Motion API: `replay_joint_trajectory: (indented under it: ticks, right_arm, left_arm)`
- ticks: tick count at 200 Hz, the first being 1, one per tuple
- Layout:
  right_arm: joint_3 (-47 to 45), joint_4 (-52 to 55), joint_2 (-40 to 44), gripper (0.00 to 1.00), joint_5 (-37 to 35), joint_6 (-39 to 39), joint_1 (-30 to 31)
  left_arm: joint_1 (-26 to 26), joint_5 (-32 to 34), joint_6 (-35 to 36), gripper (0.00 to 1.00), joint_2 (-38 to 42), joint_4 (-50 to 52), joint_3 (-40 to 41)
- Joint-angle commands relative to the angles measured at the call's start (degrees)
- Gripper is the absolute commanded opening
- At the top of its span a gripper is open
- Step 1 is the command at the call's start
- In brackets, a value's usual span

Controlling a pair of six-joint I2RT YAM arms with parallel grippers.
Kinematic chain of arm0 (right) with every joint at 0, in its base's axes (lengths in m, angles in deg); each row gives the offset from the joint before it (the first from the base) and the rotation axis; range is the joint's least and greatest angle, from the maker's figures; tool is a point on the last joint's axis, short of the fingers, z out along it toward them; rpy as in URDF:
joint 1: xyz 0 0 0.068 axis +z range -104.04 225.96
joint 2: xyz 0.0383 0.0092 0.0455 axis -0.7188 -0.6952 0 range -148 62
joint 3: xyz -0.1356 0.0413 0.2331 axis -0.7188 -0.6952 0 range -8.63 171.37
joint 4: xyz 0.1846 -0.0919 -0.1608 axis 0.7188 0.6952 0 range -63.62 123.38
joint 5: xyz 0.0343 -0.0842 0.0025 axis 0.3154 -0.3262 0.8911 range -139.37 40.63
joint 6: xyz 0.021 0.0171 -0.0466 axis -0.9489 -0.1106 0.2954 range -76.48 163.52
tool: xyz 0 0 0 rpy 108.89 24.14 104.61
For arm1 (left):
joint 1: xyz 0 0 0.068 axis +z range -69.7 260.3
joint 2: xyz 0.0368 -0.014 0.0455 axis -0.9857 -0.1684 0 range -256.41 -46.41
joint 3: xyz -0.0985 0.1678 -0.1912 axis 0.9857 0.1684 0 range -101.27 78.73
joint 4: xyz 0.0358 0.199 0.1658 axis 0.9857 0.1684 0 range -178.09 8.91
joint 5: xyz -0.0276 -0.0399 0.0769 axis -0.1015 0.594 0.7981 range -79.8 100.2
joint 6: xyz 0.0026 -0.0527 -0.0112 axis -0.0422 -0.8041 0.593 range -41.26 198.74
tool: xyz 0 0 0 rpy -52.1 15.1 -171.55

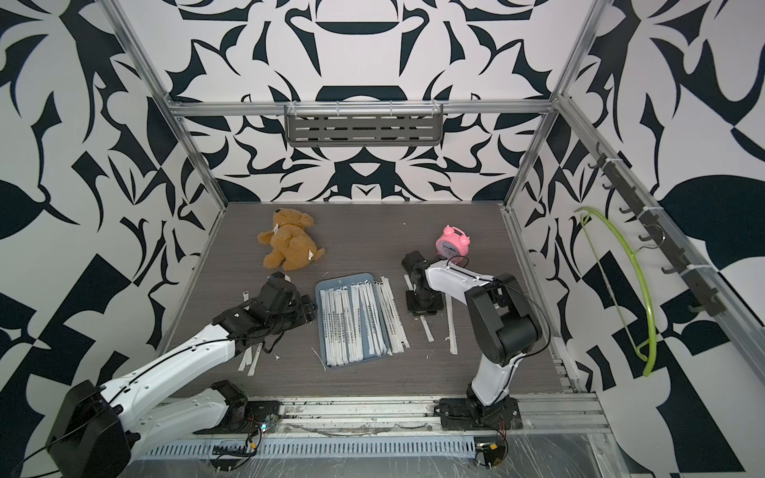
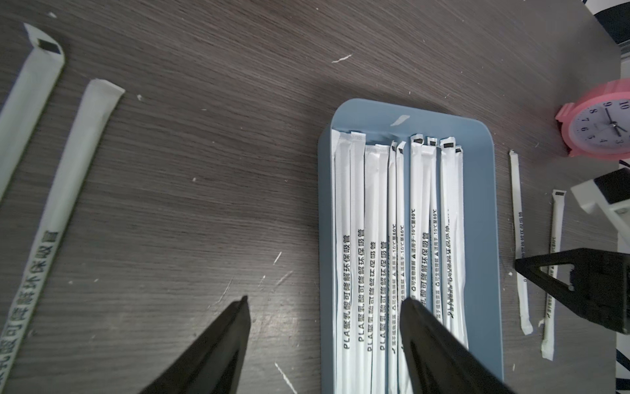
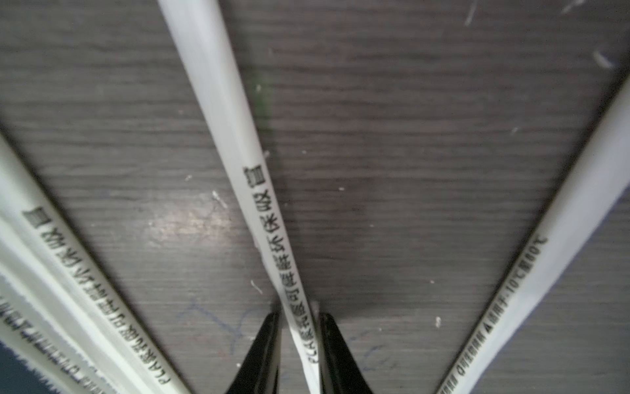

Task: Put the straws into the storage box
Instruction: Pick up the straw from the center of the board, then place the straw in the storage box.

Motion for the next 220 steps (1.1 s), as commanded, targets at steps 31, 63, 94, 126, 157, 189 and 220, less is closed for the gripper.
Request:
replay_joint_trajectory:
  ticks: [31,63,94,126,157,189,220]
  right_arm:
    - [1.68,1.67,1.11,0.10,-2.89,1.59,0.41]
    - [4.29,4.40,3.10,0.06,-2.93,1.79,2.01]
    - [12.52,10.51,7.29,0.06,-3.68,-3.69,11.85]
    - [18.06,8.15,4.57,0.05,-4.05,-14.01,23.46]
    - [17.09,0.96,-0.17,0.05,-4.50,-20.54,26.67]
    - [17.36,-0.74,-4.74,0.05,-2.63,-19.84,26.71]
    - [16.56,-1.22,-7.12,0.05,-1.44,-19.48,26.70]
  left_arm:
    - [0.19,1.10,0.30,0.77,0.66,1.37,0.94]
    - [0.66,3.37,0.40,0.77,1.01,5.49,-0.91]
    - [3.17,3.81,0.76,0.76,1.71,9.68,-2.70]
    - [3.50,3.51,0.56,0.76,0.76,9.24,-3.00]
    - [3.51,1.81,-0.22,0.74,-0.87,9.03,-2.79]
    - [3.52,1.57,0.75,0.74,-1.20,8.77,-2.47]
    - [3.52,1.85,1.55,0.74,-1.80,8.37,-2.50]
